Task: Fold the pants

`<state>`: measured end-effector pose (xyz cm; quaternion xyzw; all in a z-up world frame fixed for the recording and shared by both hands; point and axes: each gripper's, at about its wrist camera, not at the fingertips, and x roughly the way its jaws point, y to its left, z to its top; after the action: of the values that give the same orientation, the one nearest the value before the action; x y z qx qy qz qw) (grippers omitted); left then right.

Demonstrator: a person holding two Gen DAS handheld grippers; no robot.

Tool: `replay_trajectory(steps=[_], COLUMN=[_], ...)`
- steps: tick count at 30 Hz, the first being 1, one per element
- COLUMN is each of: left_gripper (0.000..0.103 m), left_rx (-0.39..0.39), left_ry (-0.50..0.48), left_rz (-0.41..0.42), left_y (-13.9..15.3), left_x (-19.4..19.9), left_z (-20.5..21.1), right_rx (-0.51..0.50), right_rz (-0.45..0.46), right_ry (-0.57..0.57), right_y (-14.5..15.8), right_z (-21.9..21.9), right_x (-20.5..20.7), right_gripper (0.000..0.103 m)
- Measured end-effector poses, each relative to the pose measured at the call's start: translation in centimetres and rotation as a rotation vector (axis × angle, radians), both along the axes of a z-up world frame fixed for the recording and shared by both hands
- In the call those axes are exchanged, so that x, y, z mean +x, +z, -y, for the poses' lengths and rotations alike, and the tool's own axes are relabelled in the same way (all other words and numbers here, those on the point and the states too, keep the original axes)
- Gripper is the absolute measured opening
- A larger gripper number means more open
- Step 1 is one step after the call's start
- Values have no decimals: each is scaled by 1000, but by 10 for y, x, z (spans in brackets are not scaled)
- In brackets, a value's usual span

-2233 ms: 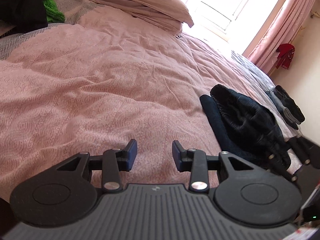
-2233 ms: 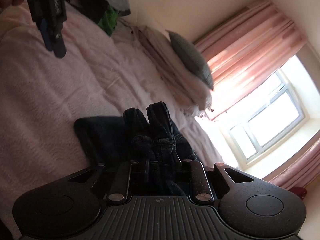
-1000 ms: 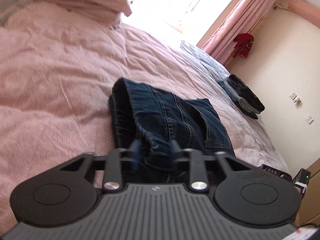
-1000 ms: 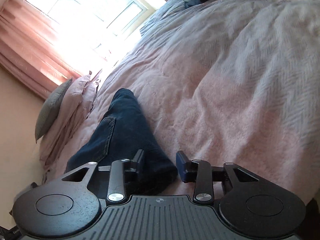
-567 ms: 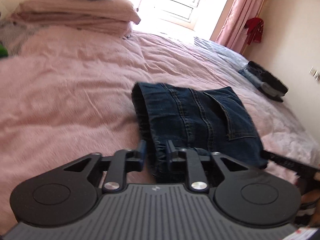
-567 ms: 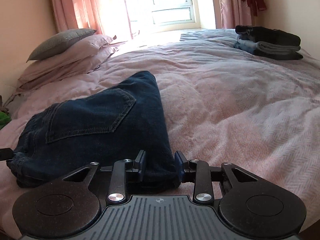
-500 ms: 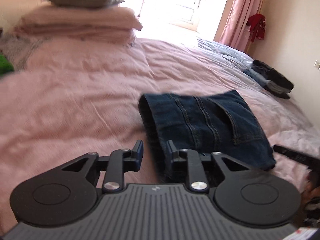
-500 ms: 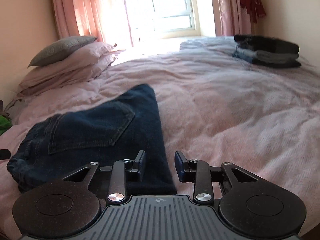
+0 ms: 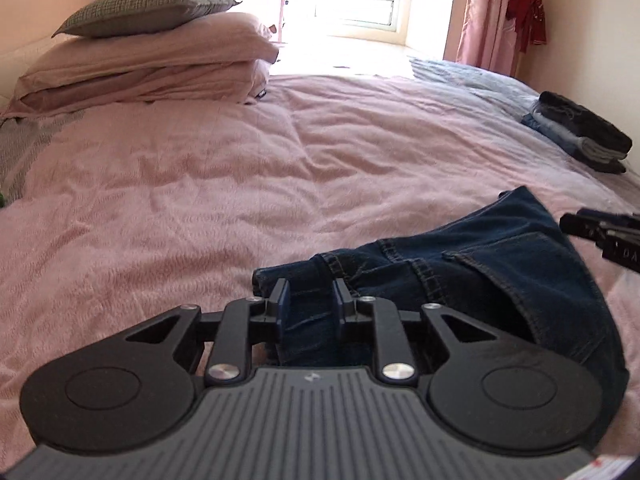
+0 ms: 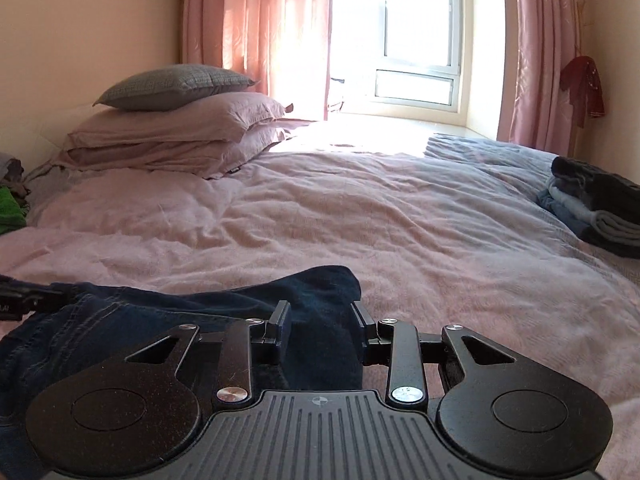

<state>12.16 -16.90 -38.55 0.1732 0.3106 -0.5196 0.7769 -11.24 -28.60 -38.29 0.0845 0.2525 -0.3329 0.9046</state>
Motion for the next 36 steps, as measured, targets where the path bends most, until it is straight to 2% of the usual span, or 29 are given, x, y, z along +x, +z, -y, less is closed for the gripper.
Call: replay_trajectory(steps=[2,4,9,11,14,18,21,23,25,29,31,33,34,35,36], left_gripper=[20,20,20,17,17,17,18,19,20,19,21,32,46,52,52], left_rx=[-21,-29,-23,-49,-88,-64,-23,-21,-6,13,11,8,16,24,30], left_ry=[12,15,29,36,-6,-73,-79,-61,-37,-4,4,8,10,7,5], left_rz=[11,21,4,-2,-36,-26,-17,-11,-17,-7,-13,-11,-13,-20,-23], left_y=[-14,-18,-8,8,31,37,23,13,7,13,24,37,42,47,51], left_x=[2,2,7,1,-12,-42,-54,-55,-54,-58,-62,-69,-72,-76,-80], left_z=[-3,-3,-6,-18,-52,-86,-89,-84,-77,-72,-79,-88,-93,-99,-105], right_rx=[35,65,107,121,161,212,224,230,246,218,229,256,273,284,289], right_rz=[-66,-94,-55,-11,31,61,4,-65,-97,-148,-129,-75,-48,-29,-11], right_ry=[24,38,-7,-38,-68,-66,-52,-54,-76,-107,-132,-138,-145,-154,-156], right_y=[-18,-32,-14,-1,20,27,17,1,-10,-6,2,11,17,21,26], right_z=[19,31,27,14,-19,-70,-94,-97,-96,-100,-104,-111,-116,-120,-127], right_x=[14,20,-2,-24,-61,-96,-94,-82,-73,-63,-69,-79,-84,-88,-91], right_gripper=[29,29,29,29,29,29,29,29,29,30,30,35,40,44,45])
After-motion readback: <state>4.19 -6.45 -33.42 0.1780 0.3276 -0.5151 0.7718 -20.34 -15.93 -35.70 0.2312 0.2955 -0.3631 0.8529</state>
